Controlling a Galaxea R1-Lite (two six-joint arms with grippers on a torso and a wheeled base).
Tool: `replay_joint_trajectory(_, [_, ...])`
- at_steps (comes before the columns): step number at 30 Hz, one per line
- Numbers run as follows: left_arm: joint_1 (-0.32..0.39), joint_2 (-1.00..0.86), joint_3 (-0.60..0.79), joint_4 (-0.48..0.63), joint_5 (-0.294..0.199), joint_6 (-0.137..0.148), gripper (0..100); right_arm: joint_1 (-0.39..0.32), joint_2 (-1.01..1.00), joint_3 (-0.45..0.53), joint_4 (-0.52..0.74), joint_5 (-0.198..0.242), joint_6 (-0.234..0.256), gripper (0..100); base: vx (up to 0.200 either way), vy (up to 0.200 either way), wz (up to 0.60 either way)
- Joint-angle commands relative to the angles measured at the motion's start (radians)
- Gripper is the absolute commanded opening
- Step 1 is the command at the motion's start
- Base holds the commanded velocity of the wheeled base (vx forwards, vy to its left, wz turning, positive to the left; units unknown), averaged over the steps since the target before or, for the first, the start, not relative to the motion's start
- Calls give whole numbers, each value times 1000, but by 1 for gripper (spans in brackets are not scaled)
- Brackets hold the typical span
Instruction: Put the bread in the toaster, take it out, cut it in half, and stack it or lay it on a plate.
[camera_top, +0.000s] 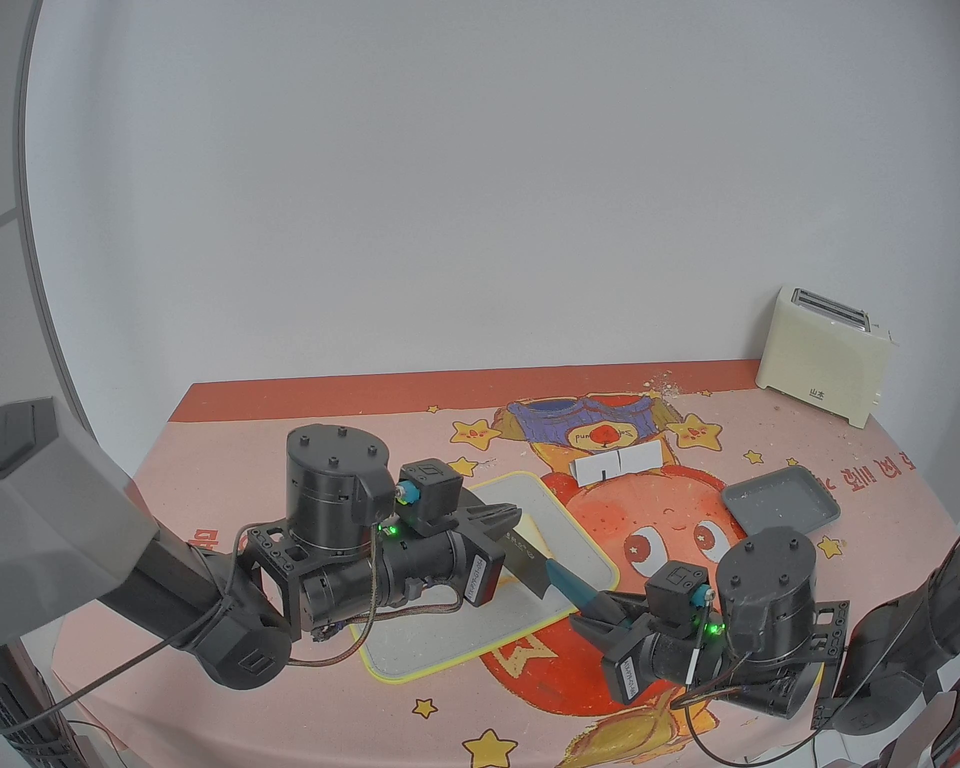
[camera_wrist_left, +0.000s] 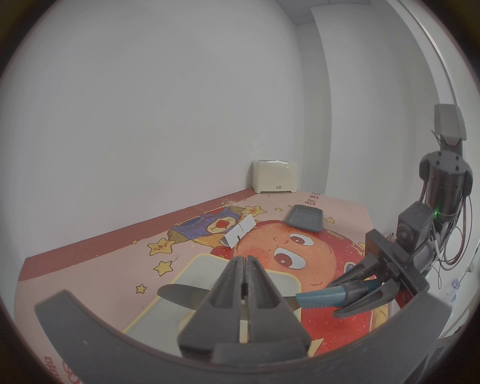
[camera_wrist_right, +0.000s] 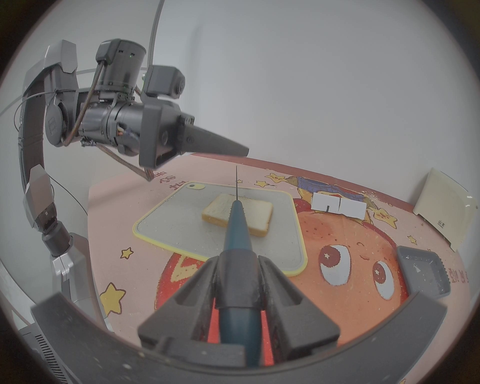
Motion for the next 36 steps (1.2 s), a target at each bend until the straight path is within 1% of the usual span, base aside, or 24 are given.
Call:
replay_joint_trajectory(1, [-3, 13, 12, -16, -1, 0, 0, 4, 7, -1, 0, 0, 0, 0, 0, 0, 0])
replay_joint_trajectory(7, [-29, 27, 38, -21, -1, -4, 0, 6, 7, 3, 0, 0, 0, 0, 0, 0, 0])
replay_joint_trajectory(14, [-28, 54, 32, -62, 1, -7, 0, 7, 4, 5, 0, -1, 0, 0, 0, 0, 0])
replay_joint_trajectory(28, [-26, 74, 37, -66, -1, -7, 0, 6, 3, 3, 0, 0, 0, 0, 0, 0, 0])
replay_joint_trajectory(30, [-26, 86, 41, -89, -1, -9, 0, 6, 1, 3, 0, 0, 0, 0, 0, 0, 0])
replay_joint_trajectory(36, [-26, 105, 47, -104, -1, -9, 0, 6, -2, -1, -2, 0, 0, 0, 0, 0, 0])
